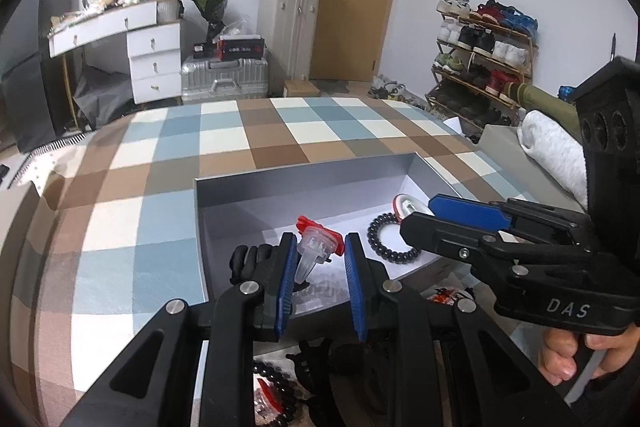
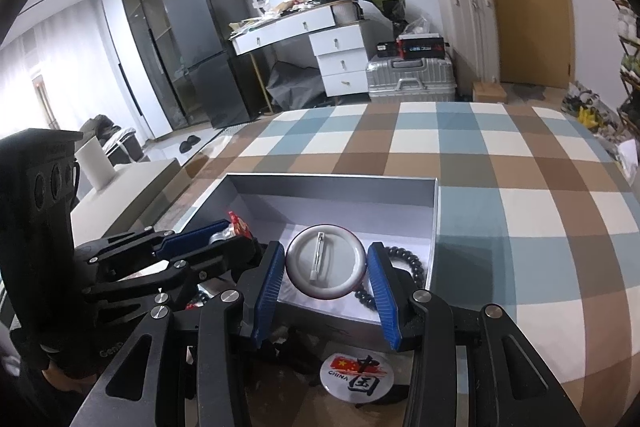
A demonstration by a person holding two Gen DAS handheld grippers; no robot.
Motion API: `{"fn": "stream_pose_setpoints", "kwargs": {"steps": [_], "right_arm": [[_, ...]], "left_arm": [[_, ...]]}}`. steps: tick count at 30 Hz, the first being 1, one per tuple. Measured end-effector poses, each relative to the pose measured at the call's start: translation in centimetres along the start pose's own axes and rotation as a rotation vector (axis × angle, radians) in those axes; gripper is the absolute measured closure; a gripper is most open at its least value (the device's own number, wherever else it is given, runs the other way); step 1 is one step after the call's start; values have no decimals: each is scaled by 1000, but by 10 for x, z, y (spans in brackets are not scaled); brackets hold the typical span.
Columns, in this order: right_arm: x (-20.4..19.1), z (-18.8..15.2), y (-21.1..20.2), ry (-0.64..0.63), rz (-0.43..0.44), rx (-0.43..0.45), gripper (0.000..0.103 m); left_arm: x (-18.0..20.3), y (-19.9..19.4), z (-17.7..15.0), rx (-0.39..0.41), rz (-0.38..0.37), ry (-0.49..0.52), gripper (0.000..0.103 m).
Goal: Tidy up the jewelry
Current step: 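Lower both held items into the grey box and open both tools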
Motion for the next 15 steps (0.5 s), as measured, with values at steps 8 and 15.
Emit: {"fn": "stream_pose_setpoints", "kwargs": {"steps": [8,15], "right_arm": [[6,2,2,-16,13,-3,62],[0,1,2,-49,-6,-16,60]], "left_arm": [[1,0,-1,-18,-43,-32,84],[0,0,-2,-6,-14,-23,84]]}}
Point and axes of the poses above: each gripper's, at about its wrist camera, not at the fingertips, and y roughly the way its jaws point, x to its right, z to its top, the point moved 1 cm from there along y, roughly the way its jaws point, and after that the axes turned 8 degrees about x, right-handed, at the moved point
